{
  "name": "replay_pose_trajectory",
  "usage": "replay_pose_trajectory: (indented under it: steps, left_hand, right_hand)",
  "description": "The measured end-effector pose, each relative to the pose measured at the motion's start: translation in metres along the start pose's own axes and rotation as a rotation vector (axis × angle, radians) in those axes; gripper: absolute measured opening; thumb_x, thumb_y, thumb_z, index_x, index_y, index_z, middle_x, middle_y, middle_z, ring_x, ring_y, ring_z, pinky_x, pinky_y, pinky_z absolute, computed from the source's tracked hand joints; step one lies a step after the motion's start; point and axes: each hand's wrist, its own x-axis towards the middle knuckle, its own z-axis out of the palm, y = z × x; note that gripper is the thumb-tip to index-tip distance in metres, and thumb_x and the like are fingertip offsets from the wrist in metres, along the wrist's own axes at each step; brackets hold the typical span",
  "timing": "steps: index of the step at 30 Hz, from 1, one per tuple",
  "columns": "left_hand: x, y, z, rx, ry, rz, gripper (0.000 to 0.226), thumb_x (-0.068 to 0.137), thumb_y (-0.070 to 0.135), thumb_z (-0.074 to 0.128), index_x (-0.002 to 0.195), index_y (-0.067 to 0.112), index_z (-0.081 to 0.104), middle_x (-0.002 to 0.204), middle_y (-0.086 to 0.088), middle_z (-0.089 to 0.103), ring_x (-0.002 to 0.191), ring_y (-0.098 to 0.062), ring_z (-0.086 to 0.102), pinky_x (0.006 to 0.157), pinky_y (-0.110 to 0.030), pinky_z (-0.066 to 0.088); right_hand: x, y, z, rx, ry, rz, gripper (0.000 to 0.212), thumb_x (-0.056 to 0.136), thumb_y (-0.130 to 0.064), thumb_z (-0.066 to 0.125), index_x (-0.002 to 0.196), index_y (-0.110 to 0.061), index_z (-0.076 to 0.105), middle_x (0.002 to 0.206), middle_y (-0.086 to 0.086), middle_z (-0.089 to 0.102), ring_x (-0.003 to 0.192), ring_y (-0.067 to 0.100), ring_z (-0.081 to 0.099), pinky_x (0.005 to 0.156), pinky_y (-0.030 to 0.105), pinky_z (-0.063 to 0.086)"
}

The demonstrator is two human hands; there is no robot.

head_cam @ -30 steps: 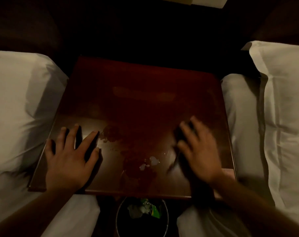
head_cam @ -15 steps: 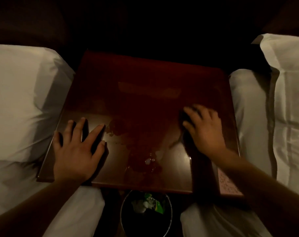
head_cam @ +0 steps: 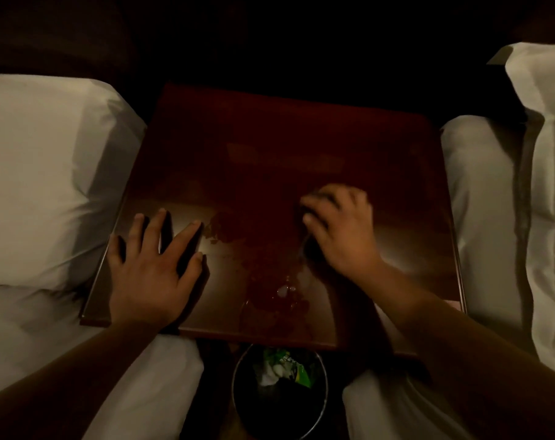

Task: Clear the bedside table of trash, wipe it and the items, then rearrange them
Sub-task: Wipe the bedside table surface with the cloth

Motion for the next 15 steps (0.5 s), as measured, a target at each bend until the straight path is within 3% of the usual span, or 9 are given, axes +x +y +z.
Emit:
replay_pose_trajectory:
  steps: [2, 5, 7, 11, 13, 15]
  left_hand:
    - [0.000, 0.000, 0.001, -0.002, 0.002, 0.004, 0.055, 0.095, 0.062, 0.030, 0.148, 0.049, 0.033, 0.160, -0.008, 0.030, 0.151, -0.032, 0.017, 0.117, -0.064, 0.014]
    - [0.000, 0.000, 0.001, -0.005, -0.002, -0.003, 0.055, 0.094, 0.062, 0.031, 0.148, 0.050, 0.032, 0.159, -0.008, 0.031, 0.151, -0.032, 0.017, 0.116, -0.064, 0.013]
    - [0.000, 0.000, 0.000, -0.008, -0.008, -0.002, 0.055, 0.094, 0.061, 0.032, 0.147, 0.050, 0.033, 0.159, -0.007, 0.030, 0.151, -0.032, 0.016, 0.117, -0.064, 0.012]
    - [0.000, 0.000, 0.000, -0.004, -0.014, -0.012, 0.055, 0.093, 0.062, 0.032, 0.147, 0.050, 0.034, 0.160, -0.007, 0.030, 0.151, -0.031, 0.016, 0.117, -0.062, 0.012]
    - [0.000, -0.003, 0.004, -0.011, 0.002, -0.010, 0.056, 0.092, 0.064, 0.032, 0.147, 0.052, 0.032, 0.159, -0.006, 0.030, 0.150, -0.030, 0.017, 0.116, -0.061, 0.014]
    - [0.000, -0.005, 0.007, -0.021, 0.033, -0.008, 0.056, 0.091, 0.066, 0.030, 0.146, 0.054, 0.033, 0.159, -0.005, 0.030, 0.149, -0.030, 0.018, 0.114, -0.059, 0.016]
  right_hand:
    - [-0.052, 0.008, -0.007, 0.028, -0.124, -0.256, 0.033, 0.097, -0.039, 0.049, 0.126, -0.029, 0.063, 0.132, -0.002, 0.055, 0.124, 0.027, 0.043, 0.096, 0.043, 0.038]
    - [-0.099, 0.035, -0.024, 0.039, -0.213, -0.413, 0.032, 0.097, -0.036, 0.051, 0.126, -0.030, 0.063, 0.137, -0.004, 0.055, 0.130, 0.023, 0.042, 0.102, 0.042, 0.039]
    - [-0.080, 0.041, -0.024, 0.019, -0.162, -0.334, 0.032, 0.095, -0.030, 0.052, 0.124, -0.025, 0.066, 0.134, 0.001, 0.057, 0.127, 0.027, 0.043, 0.098, 0.047, 0.042]
    - [-0.010, 0.005, -0.011, 0.038, -0.031, 0.063, 0.033, 0.096, -0.037, 0.053, 0.126, -0.026, 0.063, 0.142, 0.003, 0.047, 0.133, 0.031, 0.034, 0.104, 0.052, 0.033]
    - [-0.025, -0.004, -0.005, 0.019, -0.058, 0.063, 0.049, 0.095, -0.053, 0.045, 0.137, -0.030, 0.054, 0.152, 0.003, 0.037, 0.138, 0.032, 0.030, 0.109, 0.048, 0.029]
    - [-0.070, -0.002, -0.006, -0.032, -0.150, -0.097, 0.062, 0.094, -0.064, 0.038, 0.150, -0.037, 0.034, 0.161, 0.004, 0.023, 0.143, 0.032, 0.026, 0.113, 0.049, 0.025]
